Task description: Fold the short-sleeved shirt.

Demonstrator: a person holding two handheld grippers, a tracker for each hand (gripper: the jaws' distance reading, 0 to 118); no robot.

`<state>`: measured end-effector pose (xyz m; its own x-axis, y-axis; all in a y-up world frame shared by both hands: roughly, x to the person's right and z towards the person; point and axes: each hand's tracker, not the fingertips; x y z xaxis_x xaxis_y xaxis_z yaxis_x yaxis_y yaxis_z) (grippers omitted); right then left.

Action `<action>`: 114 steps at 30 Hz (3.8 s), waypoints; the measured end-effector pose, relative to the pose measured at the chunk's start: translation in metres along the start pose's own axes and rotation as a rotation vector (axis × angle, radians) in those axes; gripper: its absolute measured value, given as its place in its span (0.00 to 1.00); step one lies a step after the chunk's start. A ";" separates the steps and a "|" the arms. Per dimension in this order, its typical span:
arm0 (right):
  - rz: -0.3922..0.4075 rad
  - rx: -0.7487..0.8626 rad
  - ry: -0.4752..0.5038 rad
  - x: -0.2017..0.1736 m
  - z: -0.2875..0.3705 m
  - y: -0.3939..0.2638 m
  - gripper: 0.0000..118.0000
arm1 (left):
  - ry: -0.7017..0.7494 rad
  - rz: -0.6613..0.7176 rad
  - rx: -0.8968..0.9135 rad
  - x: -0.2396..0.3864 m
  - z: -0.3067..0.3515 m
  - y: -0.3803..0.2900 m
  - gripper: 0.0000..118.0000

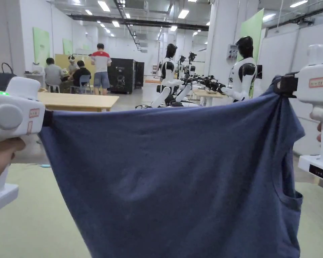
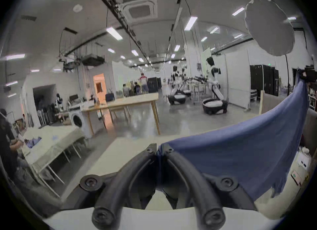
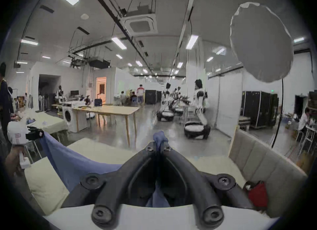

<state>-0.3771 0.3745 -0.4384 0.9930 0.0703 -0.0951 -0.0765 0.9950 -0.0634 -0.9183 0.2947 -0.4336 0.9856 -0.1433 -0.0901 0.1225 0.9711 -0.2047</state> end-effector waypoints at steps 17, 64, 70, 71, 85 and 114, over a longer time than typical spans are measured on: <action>-0.028 0.020 -0.037 0.010 -0.091 -0.006 0.03 | 0.134 -0.216 0.046 0.018 -0.066 0.025 0.03; -0.117 -0.530 0.090 -0.089 0.266 -0.443 0.72 | -0.192 0.113 -0.481 0.103 0.246 -0.408 0.78; -0.047 -0.526 0.064 -0.100 0.262 -0.461 0.01 | -0.200 0.027 -0.505 0.106 0.243 -0.414 0.00; -0.052 -0.529 0.058 -0.100 0.262 -0.463 0.01 | -0.187 0.027 -0.495 0.103 0.245 -0.415 0.00; -0.050 -0.591 0.067 -0.106 0.250 -0.468 0.01 | -0.077 0.109 -0.511 0.047 0.208 -0.439 1.00; -0.044 -0.808 0.131 -0.006 0.187 -0.498 0.45 | -0.180 0.037 -0.640 0.065 0.162 -0.408 0.09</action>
<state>-0.3284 -0.1082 -0.2201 0.9818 -0.0265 -0.1881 -0.1286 0.6359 -0.7610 -0.8854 -0.0796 -0.1978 0.9987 -0.0246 0.0446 0.0497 0.6620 -0.7479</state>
